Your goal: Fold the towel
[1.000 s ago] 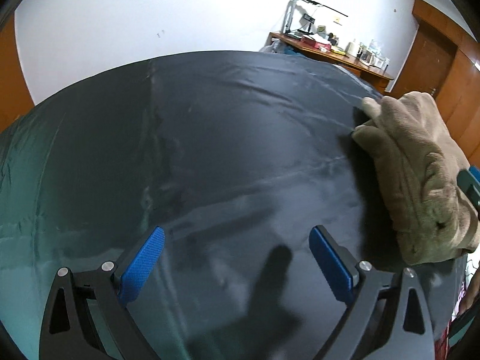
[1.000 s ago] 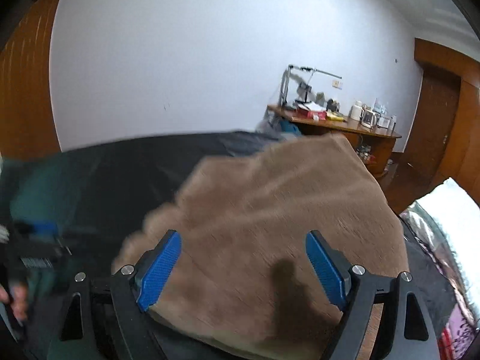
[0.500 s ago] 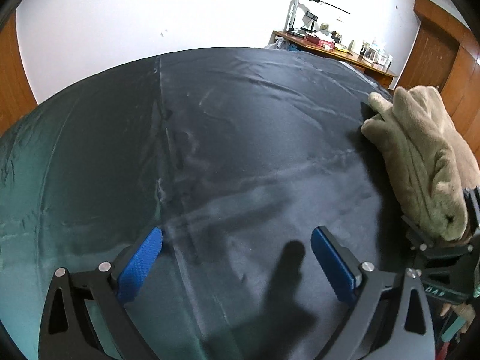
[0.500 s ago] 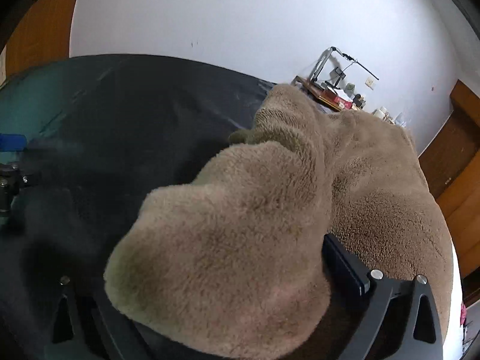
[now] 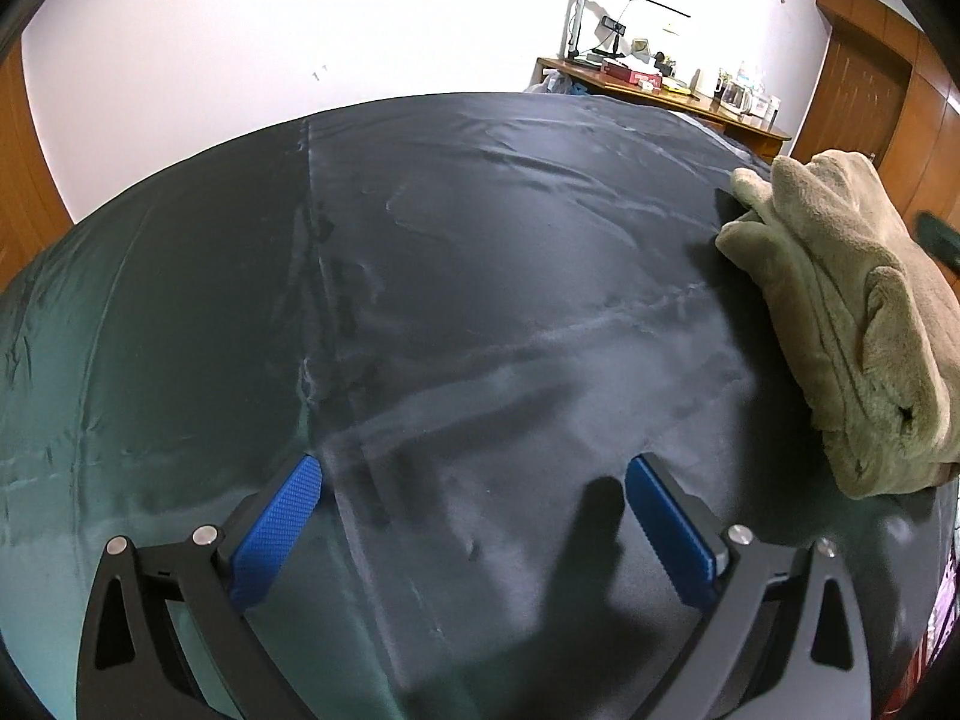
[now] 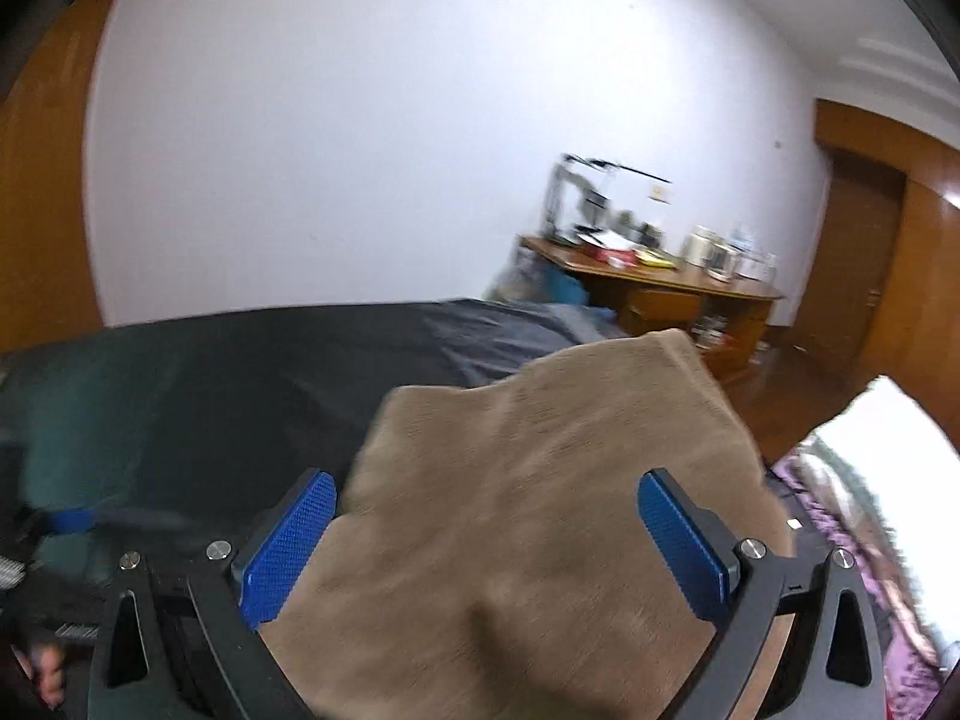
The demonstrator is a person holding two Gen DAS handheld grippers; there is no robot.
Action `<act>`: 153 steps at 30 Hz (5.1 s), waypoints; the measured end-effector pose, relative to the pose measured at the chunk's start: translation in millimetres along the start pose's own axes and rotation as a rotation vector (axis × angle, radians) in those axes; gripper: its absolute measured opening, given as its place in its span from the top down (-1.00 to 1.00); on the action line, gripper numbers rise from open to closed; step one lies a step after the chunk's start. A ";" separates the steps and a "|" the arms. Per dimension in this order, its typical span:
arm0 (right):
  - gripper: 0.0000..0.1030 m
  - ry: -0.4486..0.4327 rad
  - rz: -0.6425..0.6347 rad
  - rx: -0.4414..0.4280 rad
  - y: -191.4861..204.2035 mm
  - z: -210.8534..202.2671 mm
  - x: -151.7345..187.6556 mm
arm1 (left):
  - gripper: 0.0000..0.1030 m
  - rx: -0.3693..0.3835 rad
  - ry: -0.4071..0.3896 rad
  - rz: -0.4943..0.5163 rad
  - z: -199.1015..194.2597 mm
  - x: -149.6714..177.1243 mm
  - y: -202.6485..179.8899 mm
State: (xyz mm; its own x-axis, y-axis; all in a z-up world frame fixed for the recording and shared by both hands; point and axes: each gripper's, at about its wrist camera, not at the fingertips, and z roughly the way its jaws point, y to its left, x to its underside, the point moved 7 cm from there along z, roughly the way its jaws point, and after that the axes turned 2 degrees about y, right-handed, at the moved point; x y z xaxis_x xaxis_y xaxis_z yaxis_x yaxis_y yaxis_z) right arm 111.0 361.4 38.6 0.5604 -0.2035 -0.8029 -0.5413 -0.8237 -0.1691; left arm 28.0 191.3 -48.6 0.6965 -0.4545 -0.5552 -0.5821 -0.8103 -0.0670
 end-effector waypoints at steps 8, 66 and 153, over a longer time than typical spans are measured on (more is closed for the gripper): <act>-0.99 0.318 -0.194 -0.023 43.0 79.4 32.3 | -0.99 -0.008 0.002 0.009 1.2 -0.1 -1.4; -0.99 0.021 0.015 0.017 -24.0 -65.6 57.4 | -0.99 0.079 0.017 0.202 -7.1 20.1 -60.0; -0.63 -0.006 0.274 0.011 -106.9 -71.2 87.7 | -0.99 0.365 -0.006 0.212 -79.2 -5.1 -154.6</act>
State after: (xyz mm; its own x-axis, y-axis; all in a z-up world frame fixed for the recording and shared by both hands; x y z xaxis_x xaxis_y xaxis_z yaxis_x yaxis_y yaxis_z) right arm 262.6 393.9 27.0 0.3884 -0.4147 -0.8229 -0.6792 -0.7324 0.0485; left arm 147.7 289.6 30.2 0.5437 -0.5940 -0.5930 -0.8234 -0.5144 -0.2396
